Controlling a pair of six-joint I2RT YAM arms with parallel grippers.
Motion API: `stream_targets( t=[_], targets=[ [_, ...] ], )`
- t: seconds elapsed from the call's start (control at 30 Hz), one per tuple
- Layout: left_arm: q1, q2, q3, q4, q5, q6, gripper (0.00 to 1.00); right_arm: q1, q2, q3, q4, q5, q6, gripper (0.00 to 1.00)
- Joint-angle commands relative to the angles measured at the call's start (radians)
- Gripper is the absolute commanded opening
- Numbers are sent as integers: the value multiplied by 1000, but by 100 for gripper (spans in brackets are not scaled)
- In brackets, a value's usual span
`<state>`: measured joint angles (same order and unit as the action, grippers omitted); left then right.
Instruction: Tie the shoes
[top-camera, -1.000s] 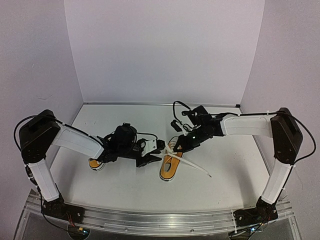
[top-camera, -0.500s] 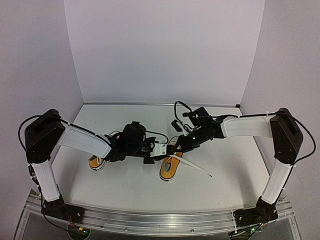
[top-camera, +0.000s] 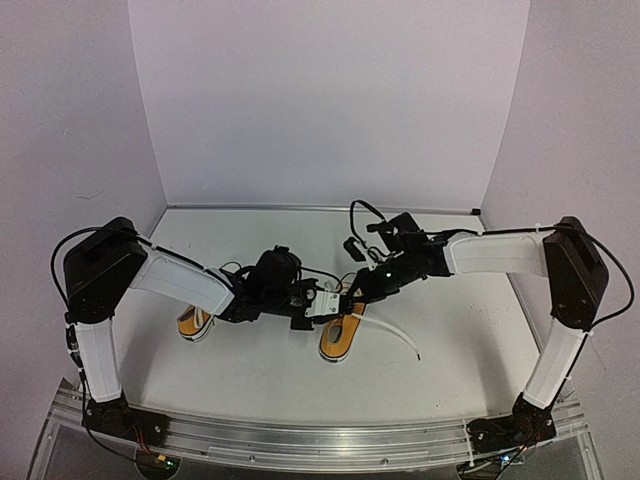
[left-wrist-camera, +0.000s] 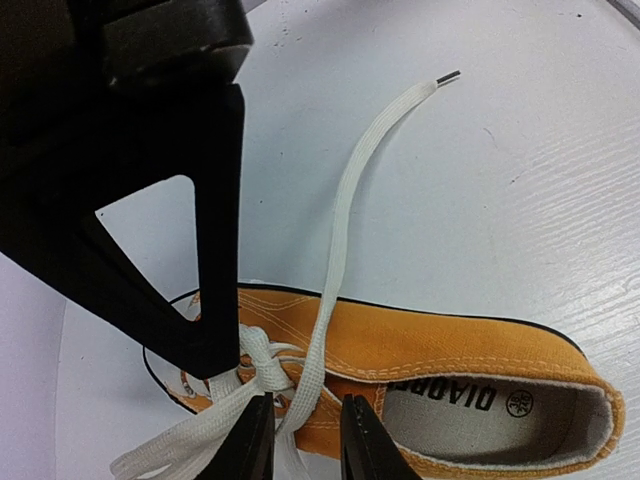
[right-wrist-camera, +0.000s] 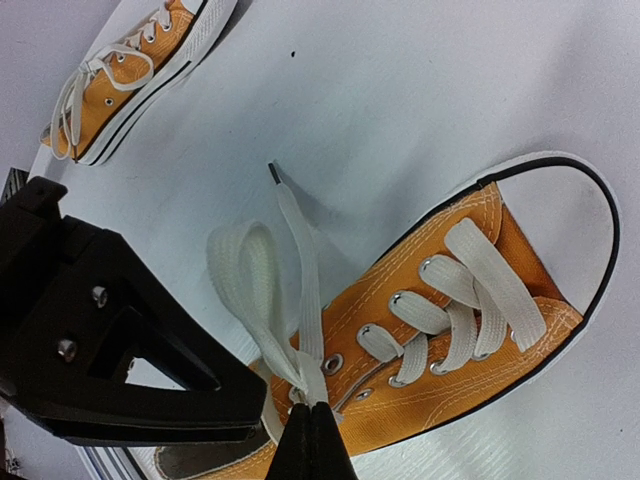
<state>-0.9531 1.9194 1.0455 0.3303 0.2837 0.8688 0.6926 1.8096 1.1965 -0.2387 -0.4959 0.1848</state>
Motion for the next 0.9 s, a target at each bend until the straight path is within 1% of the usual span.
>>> stream_targets(
  t=[0.0,0.13,0.2,0.27,0.3,0.53,0.77,0.87],
  targets=[
    [-4,18,55,-8,-10,19,21,3,-50,-3,24,-11,2,0],
    [-6,18,57,-5,-26,12,14,2,-50,-4,25,-11,1,0],
    [-6,13,52,-2,-29,2,9,2,-49,-6,26,-10,0,0],
    [-6,3,39,10,-36,-12,1,2,-50,-8,27,-9,1,0],
    [-6,-2,31,18,-39,-18,0,2,-50,-10,28,-9,1,0],
    [-6,-38,-18,90,-64,-87,0,2,-54,-19,34,-7,1,0],
    [-4,-19,-6,168,-169,-236,0,3,-62,-22,41,-13,7,0],
    [-4,-15,-4,182,-164,-261,0,2,-64,-21,41,-14,7,0]
  ],
)
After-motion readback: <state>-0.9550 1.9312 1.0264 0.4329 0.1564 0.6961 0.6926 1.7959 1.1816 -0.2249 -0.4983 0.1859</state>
